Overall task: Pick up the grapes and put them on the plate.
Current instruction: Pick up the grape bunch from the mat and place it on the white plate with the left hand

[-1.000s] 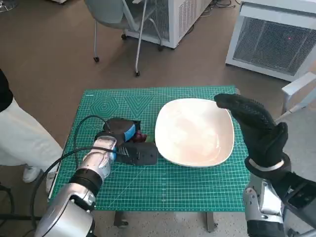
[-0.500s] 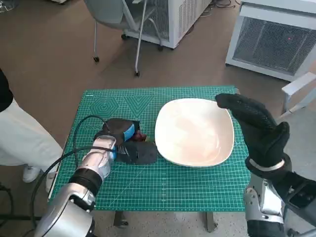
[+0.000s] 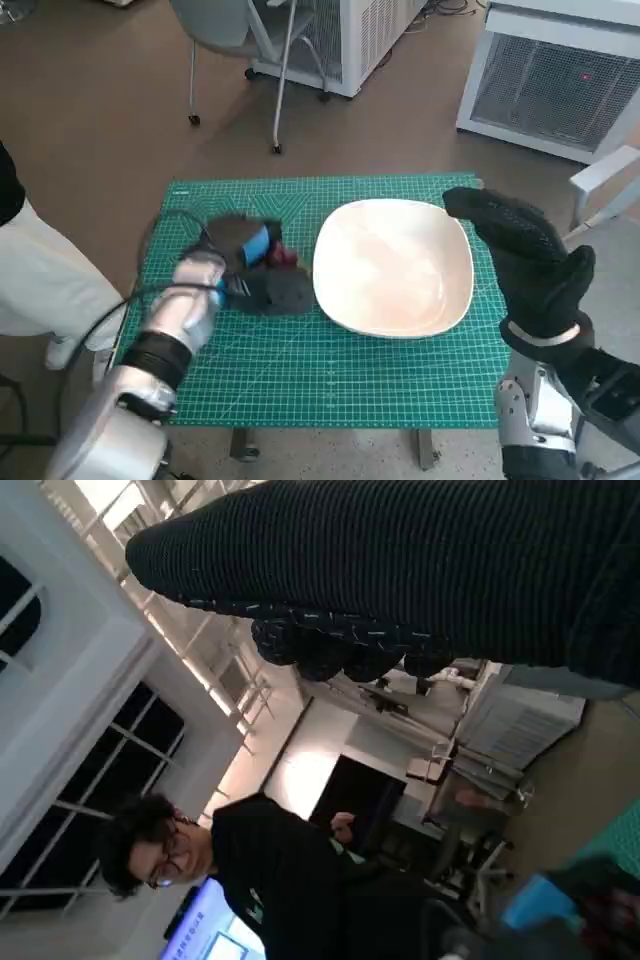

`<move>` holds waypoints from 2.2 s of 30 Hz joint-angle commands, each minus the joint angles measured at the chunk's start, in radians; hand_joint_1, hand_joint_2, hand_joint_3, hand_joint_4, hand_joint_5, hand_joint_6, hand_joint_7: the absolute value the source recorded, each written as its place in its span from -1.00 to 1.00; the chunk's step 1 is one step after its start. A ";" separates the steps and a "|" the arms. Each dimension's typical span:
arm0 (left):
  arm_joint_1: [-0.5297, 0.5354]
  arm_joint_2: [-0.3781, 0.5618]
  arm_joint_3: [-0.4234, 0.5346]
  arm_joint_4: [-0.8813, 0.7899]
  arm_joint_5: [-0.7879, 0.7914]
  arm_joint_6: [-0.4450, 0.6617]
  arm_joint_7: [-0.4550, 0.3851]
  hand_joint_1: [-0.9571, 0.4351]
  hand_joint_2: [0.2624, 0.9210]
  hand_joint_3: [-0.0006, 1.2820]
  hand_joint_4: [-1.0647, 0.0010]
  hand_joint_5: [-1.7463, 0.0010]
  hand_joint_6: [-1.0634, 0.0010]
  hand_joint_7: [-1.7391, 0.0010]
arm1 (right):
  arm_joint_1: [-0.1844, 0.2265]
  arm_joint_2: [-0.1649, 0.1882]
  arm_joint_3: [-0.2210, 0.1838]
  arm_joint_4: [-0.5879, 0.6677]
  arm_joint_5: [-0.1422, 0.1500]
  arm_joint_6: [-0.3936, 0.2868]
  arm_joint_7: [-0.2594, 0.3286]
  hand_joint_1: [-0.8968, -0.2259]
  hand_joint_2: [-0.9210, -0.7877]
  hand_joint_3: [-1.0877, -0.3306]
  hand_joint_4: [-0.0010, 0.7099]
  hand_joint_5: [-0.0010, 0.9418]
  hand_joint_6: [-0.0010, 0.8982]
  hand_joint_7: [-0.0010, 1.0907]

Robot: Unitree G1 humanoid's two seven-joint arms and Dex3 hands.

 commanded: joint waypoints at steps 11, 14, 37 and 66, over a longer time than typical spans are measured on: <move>0.112 0.136 0.115 -0.486 0.023 0.098 -0.121 0.38 1.00 -0.74 -0.04 -0.54 -0.02 -0.40 | -0.002 0.007 -0.006 0.018 -0.002 0.005 0.002 -0.32 -1.00 0.13 -0.21 -1.00 -0.41 -0.94; 0.126 0.149 0.133 -0.550 0.027 0.110 -0.139 0.38 1.00 -0.77 -0.13 -0.54 -0.03 -0.32 | -0.005 0.006 -0.008 0.021 0.001 0.005 0.004 -0.32 -1.00 0.13 -0.21 -1.00 -0.41 -0.94; 0.008 -0.048 0.073 -0.477 0.085 0.109 -0.132 0.38 1.00 -0.79 -0.24 -0.49 0.00 -0.32 | 0.004 -0.001 -0.029 -0.015 0.031 0.016 0.012 -0.35 -1.00 0.16 -0.20 -1.00 -0.34 -0.92; -0.317 -0.451 -0.029 0.125 0.049 -0.045 -0.021 0.38 1.00 -0.67 0.19 -0.84 -0.14 -0.17 | 0.145 -0.055 -0.072 -0.200 -0.065 0.009 -0.137 -0.46 -1.00 0.22 -0.23 -1.00 -0.35 -0.94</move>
